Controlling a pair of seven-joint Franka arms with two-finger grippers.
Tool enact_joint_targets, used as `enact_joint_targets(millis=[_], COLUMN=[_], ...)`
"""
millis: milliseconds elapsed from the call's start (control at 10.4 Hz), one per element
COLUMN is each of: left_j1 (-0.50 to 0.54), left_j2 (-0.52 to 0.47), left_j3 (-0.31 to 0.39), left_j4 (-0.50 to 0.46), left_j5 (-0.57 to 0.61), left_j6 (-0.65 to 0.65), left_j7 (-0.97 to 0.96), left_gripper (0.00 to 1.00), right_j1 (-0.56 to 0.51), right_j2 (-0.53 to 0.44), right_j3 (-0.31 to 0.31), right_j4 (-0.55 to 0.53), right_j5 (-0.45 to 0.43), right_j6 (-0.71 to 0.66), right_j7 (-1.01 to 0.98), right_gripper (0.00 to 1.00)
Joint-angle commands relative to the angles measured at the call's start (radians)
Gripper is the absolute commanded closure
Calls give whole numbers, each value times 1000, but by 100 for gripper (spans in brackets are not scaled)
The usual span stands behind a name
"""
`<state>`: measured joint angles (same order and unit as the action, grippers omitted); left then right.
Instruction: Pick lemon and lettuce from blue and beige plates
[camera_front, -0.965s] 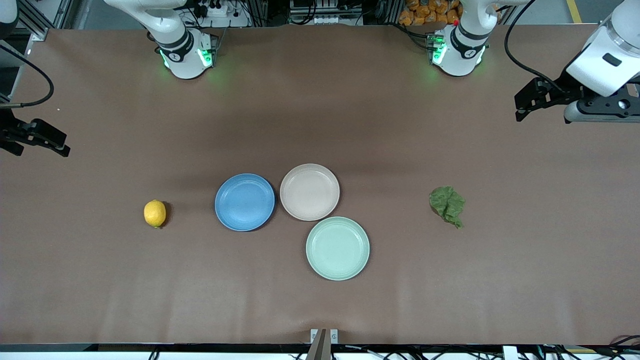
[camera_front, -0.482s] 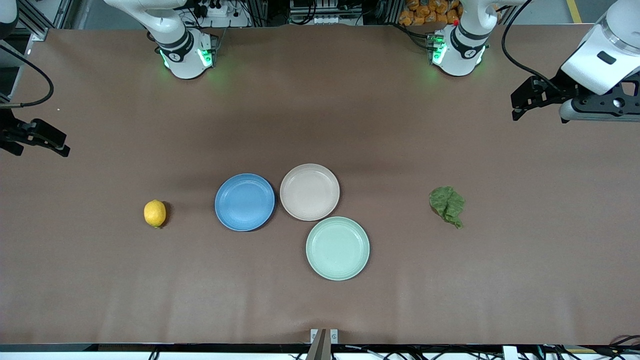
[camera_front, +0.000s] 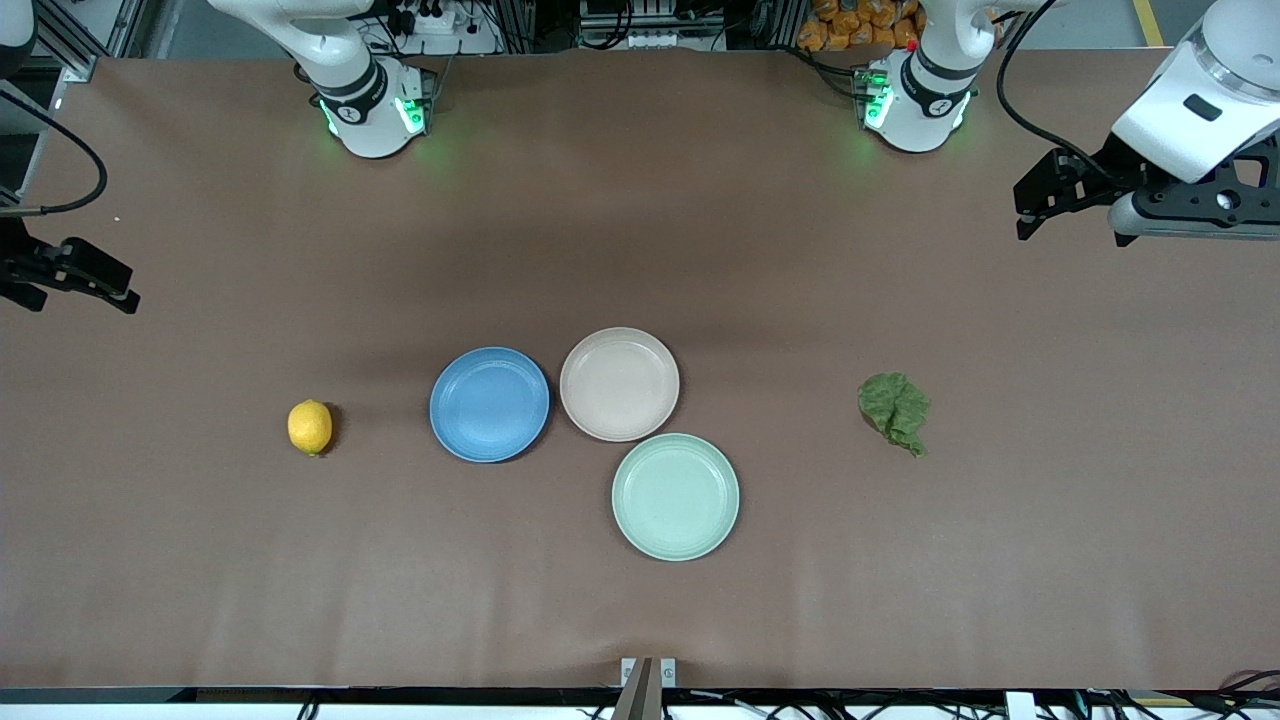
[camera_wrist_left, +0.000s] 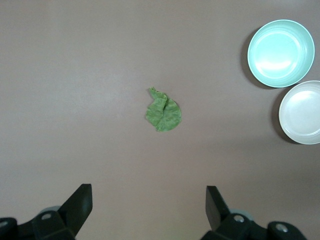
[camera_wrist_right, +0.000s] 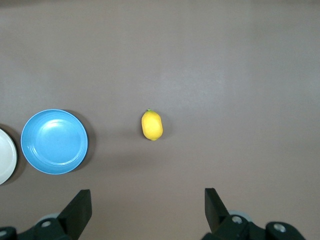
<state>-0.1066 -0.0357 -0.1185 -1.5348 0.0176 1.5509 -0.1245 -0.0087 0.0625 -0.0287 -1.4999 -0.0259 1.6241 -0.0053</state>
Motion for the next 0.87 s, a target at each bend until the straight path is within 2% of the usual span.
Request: enact_joint_targets(millis=[0, 772], left_j1=[5, 2], left_j2=[11, 17], left_j3=[-1, -3], left_j4=[16, 15], left_j5=[-15, -15], left_j6=[11, 28], left_j7=[-21, -23], left_gripper=[0, 0], right_j1=[-1, -1], right_j2=[11, 13], right_j3=[3, 4], right_j4=[29, 29], right_j5=[-19, -19], right_j6=[-20, -20], right_j7=[14, 14], right_gripper=[0, 0])
